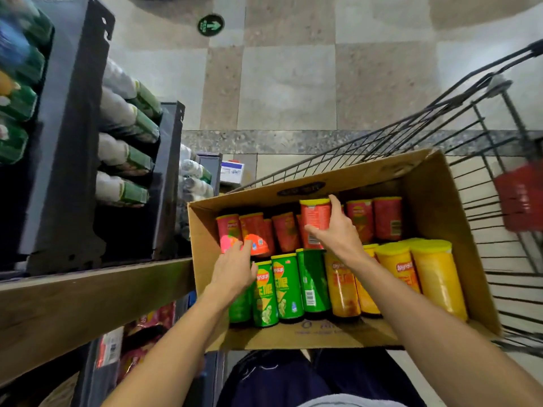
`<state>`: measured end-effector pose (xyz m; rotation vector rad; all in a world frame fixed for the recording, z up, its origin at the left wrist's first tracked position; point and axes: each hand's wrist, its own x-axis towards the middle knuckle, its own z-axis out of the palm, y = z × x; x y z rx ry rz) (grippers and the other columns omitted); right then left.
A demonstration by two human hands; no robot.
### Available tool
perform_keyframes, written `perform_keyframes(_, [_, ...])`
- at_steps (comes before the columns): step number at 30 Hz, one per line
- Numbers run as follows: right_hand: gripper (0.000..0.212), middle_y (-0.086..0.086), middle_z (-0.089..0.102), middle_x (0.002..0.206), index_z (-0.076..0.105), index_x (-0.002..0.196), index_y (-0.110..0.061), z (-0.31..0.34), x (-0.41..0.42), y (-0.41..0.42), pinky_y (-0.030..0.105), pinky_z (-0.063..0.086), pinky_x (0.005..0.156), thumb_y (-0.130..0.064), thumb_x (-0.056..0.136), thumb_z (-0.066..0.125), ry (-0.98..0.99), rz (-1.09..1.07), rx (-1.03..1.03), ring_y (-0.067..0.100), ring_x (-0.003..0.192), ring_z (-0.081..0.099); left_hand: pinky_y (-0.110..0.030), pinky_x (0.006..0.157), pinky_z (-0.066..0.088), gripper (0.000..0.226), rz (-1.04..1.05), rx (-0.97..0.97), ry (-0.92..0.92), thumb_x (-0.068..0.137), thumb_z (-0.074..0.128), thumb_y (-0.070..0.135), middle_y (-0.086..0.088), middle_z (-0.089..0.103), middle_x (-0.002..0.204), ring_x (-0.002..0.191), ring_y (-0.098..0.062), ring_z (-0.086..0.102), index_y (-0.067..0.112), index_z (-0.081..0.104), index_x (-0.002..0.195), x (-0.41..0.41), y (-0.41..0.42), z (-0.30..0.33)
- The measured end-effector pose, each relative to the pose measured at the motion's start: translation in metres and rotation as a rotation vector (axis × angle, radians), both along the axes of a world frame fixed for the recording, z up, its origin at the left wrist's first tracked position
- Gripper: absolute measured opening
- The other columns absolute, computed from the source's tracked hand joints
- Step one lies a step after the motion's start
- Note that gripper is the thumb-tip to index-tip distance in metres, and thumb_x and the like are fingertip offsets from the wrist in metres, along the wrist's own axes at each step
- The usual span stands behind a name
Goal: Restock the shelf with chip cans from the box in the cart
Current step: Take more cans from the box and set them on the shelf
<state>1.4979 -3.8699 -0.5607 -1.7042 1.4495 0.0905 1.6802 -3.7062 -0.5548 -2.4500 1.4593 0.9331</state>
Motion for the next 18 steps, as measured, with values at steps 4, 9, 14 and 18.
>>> perform_keyframes(4, [0.098, 0.009, 0.058, 0.136, 0.016, 0.156, -0.028, 0.023, -0.037, 0.002, 0.038, 0.047, 0.099, -0.045, 0.081, 0.077, -0.038, -0.048, -0.018, 0.028, 0.121, 0.057, -0.046, 0.099, 0.045, 0.072, 0.183, 0.008, 0.080, 0.094, 0.056, 0.030, -0.017, 0.046, 0.138, 0.122, -0.037, 0.051, 0.014, 0.019, 0.154, 0.015, -0.028, -0.034])
perform_keyframes(9, [0.094, 0.004, 0.057, 0.137, 0.015, 0.154, -0.033, 0.045, -0.070, 0.014, 0.030, 0.049, 0.094, -0.042, 0.083, 0.077, -0.116, -0.107, 0.009, 0.018, 0.116, 0.060, -0.046, 0.094, 0.045, 0.061, 0.306, 0.018, 0.073, 0.091, 0.063, 0.036, -0.025, 0.051, 0.128, 0.115, -0.043, 0.055, 0.005, 0.034, 0.136, 0.016, -0.049, -0.067])
perform_keyframes(14, [0.097, 0.000, 0.051, 0.143, 0.010, 0.153, -0.043, 0.047, -0.086, 0.028, 0.037, 0.053, 0.098, -0.046, 0.082, 0.076, -0.143, -0.143, 0.051, 0.016, 0.120, 0.057, -0.047, 0.092, 0.045, 0.063, 0.388, 0.030, 0.102, 0.087, 0.071, 0.036, -0.030, 0.053, 0.125, 0.113, -0.047, 0.055, -0.002, 0.040, 0.126, 0.006, -0.061, -0.085])
perform_keyframes(18, [0.097, -0.001, 0.052, 0.143, 0.010, 0.153, -0.043, 0.044, -0.089, 0.037, 0.041, 0.054, 0.098, -0.047, 0.082, 0.077, -0.144, -0.123, 0.067, 0.015, 0.120, 0.058, -0.047, 0.092, 0.046, 0.069, 0.422, 0.035, 0.165, 0.082, 0.077, 0.038, -0.029, 0.054, 0.125, 0.114, -0.046, 0.054, -0.001, 0.040, 0.124, 0.005, -0.060, -0.093])
